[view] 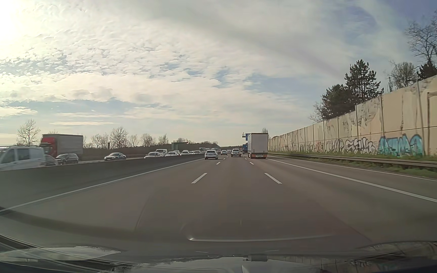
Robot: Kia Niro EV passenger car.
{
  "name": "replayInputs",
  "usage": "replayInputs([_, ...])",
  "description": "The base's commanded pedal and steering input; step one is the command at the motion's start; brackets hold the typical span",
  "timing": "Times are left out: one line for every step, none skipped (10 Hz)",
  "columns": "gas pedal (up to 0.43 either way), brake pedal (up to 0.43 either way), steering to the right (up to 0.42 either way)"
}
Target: Follow the waypoints while adhering to traffic rules and regulations
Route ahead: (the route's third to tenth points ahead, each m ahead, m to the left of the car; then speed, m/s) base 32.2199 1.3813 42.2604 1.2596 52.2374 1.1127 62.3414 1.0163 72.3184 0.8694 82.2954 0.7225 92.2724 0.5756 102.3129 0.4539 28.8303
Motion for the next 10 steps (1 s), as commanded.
replayInputs([0.260, 0.000, -0.001])
replayInputs([0.260, 0.000, -0.001])
replayInputs([0.260, 0.000, -0.001])
replayInputs([0.260, 0.000, -0.001])
replayInputs([0.260, 0.000, -0.001])
replayInputs([0.260, 0.000, -0.001])
replayInputs([0.260, 0.000, -0.001])
replayInputs([0.260, 0.000, -0.001])
replayInputs([0.260, 0.000, -0.001])
replayInputs([0.260, 0.000, -0.001])
